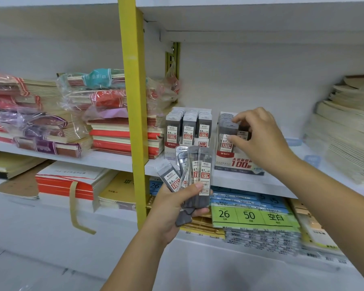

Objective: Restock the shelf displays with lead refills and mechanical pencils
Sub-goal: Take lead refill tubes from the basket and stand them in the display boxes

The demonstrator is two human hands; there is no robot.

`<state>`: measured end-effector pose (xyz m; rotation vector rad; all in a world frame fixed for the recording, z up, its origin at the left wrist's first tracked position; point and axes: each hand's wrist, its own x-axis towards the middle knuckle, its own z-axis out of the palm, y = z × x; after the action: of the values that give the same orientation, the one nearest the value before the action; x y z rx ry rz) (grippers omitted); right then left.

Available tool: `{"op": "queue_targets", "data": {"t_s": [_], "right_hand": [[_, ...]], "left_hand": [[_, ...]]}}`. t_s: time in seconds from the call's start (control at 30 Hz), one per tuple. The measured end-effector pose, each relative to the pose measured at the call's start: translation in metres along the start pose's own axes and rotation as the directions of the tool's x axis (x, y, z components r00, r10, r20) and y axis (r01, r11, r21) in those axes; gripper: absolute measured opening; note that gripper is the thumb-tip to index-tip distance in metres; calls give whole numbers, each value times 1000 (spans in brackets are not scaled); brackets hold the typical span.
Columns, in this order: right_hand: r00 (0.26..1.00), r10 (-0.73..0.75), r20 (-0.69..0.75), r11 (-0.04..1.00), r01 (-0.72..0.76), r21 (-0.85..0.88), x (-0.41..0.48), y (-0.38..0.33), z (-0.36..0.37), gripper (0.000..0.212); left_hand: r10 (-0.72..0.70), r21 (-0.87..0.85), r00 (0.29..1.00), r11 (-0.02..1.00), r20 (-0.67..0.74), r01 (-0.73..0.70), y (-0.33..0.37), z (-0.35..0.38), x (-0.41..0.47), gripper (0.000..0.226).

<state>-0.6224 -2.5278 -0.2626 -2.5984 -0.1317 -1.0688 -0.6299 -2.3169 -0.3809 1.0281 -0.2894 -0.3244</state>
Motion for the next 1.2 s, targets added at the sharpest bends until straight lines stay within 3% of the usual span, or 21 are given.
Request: {"op": "queue_targets", "data": {"t_s": [0.17, 0.27, 0.37, 0.47, 0.53, 0.63, 0.77, 0.83, 0.93, 1.07, 1.2], "right_hand": [[999, -22, -25, 999, 21, -50, -7, -2, 0, 40], [998, -30, -57, 996, 34, 77, -22, -12, -6, 37], [988, 46, 147, 917, -100, 386, -44, -27, -9, 27], [921, 102, 375, 758, -317, 571, -58, -38, -6, 45], [922, 107, 371, 669, -343, 659, -63, -40, -4, 47], [938, 121, 326, 640, -324, 697, -66, -36, -4, 44], [939, 268, 216, 546, -333, 769, -51, -19, -19, 44], [949, 307, 67, 588, -245, 771, -35, -11, -37, 51], [979, 171, -111, 778, -65, 624, -13, -5, -56, 56], [998, 38, -52, 928, -16, 373, 3, 4, -48, 52], [1000, -7, 1, 951, 6, 308, 4, 12, -33, 53]], "left_hand": [[-15, 9, 1000, 1000, 7, 15, 1, 3, -4, 62], [-21, 20, 999, 1000, 30, 20, 6, 7, -6, 58], [-17, 33, 998, 999, 68, 15, 12, 12, -8, 51], [-15, 59, 995, 998, 99, 9, 17, 19, -7, 48], [-17, 69, 994, 998, 106, 10, 18, 23, -5, 49], [-16, 53, 993, 999, 113, 10, 15, 23, -3, 50], [0, 28, 998, 1000, 62, -2, 13, 22, 0, 55], [27, 35, 999, 999, 40, -29, 15, 22, 2, 58], [55, 49, 998, 997, 23, -56, 18, 23, 5, 62], [52, 58, 998, 997, 19, -53, 16, 25, 10, 63], [47, 59, 999, 997, 25, -48, 14, 27, 14, 58]]}}
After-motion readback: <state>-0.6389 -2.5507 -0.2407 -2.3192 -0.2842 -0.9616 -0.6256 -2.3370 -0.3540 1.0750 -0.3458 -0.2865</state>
